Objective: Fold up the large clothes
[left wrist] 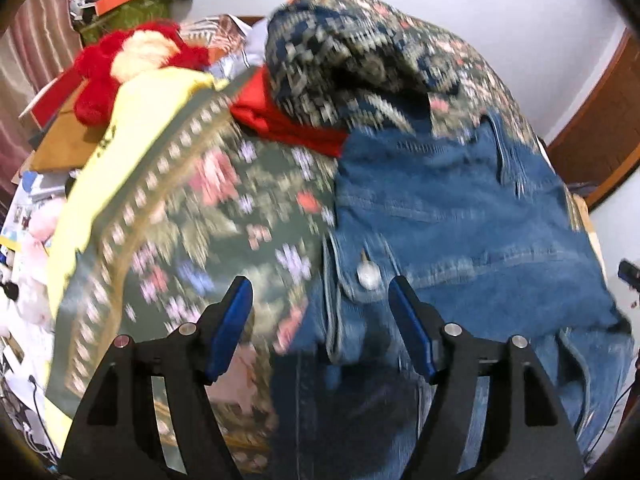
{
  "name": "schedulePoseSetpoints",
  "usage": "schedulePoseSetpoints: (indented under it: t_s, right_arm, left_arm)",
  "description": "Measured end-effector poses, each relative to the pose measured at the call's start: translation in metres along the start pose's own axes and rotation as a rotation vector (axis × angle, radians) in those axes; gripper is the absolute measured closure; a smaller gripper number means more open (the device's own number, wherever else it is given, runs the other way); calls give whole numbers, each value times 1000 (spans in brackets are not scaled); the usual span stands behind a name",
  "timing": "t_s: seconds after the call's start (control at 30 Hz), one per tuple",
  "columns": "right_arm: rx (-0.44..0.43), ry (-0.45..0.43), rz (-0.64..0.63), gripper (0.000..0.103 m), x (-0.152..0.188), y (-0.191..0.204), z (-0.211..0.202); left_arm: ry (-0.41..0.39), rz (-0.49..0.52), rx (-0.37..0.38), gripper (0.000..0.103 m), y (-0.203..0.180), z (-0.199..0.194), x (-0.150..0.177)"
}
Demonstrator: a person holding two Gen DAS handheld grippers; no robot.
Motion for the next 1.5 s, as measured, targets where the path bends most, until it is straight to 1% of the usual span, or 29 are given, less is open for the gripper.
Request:
schedulePoseSetpoints:
  t_s: [0.07, 0.17, 0.23, 0.3, 0.37, 0.43, 0.5, 0.57, 0.67, 0.8, 0.87, 0.9, 0.93, 0.97, 1.0, 1.03, 1.07, 1.1, 1.13, 1.17, 1.27, 1.33, 1.4, 1.43, 1.5]
  right_arm:
    - [2, -16, 15, 27, -9, -5, -2]
    - [4, -32, 45, 27, -21, -14, -2]
    - [10, -34, 64, 27, -27, -21, 1]
    - [16, -27, 79, 26, -32, -27, 7]
    - [10, -1, 103, 26, -35, -36, 19]
    - [-1, 37, 132, 26, -36, -43, 32]
    - [-34, 92, 175, 26, -35, -51, 50]
    - [-80, 148, 218, 26, -34, -57, 65]
    - [-173, 213, 296, 26, -35, -67, 82]
    - [-177, 224, 346, 27, -39, -78, 95]
    - [-207, 228, 340, 37, -39, -75, 99]
    - [-220, 223, 327, 47, -38, -72, 100]
    - [-223, 223, 312, 53, -38, -68, 102]
    - [-222, 224, 300, 53, -38, -65, 104]
    - [-217, 221, 287, 57, -38, -62, 105]
    - [-215, 217, 277, 66, -38, -59, 105]
    - [-221, 219, 274, 73, -38, -59, 106]
    - [-240, 228, 274, 82, -38, -58, 105]
    - [-260, 238, 283, 87, -40, -57, 107]
    - [-285, 243, 300, 90, -41, -58, 105]
    - [-364, 206, 352, 93, -49, -62, 88]
    - [-379, 166, 342, 94, -54, -60, 74]
    - [-385, 107, 315, 95, -61, -53, 54]
    - [-385, 86, 296, 95, -64, -47, 46]
    - [-380, 31, 254, 95, -71, -37, 27]
  left_arm:
    - [-16, -12, 8, 33, 4, 1, -18]
    - [-38, -22, 48, 33, 5, 6, -45]
    - [-31, -22, 76, 33, 4, 13, -57]
    - [-6, -22, 111, 33, 1, 30, -69]
    - [31, -18, 156, 33, -2, 49, -76]
    - [85, -28, 199, 33, -3, 74, -80]
    - [128, -43, 221, 33, -1, 95, -82]
    - [153, -54, 265, 33, 1, 113, -85]
    - [173, -114, 342, 33, 7, 133, -91]
    - [156, -149, 403, 33, 10, 149, -100]
    - [137, -163, 408, 35, 10, 155, -102]
    - [130, -165, 407, 41, 9, 156, -101]
    - [124, -160, 406, 50, 8, 157, -100]
    - [123, -155, 406, 54, 5, 159, -98]
    - [119, -147, 396, 57, 2, 158, -96]
    - [113, -135, 378, 64, -1, 157, -94]
    - [114, -118, 366, 69, -5, 155, -93]
    - [114, -112, 363, 75, -10, 151, -93]
    - [106, -112, 364, 81, -14, 146, -93]
    - [87, -98, 364, 82, -20, 137, -95]
    - [37, -33, 330, 83, -37, 106, -103]
    - [2, 12, 316, 85, -52, 81, -109]
    - [-41, 65, 297, 89, -65, 51, -118]
    - [-66, 87, 295, 95, -74, 35, -122]
    - [-102, 113, 299, 95, -88, 10, -128]
Point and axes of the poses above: each gripper's, at about its wrist camera, not at the fingertips, and z roughly the way its jaws point, y to its left, x to its underside, the point moved 5 cm from there along z, roughly the way its jaws point, and after that the axes turned 8 degrees about z, right-handed, at the moved point
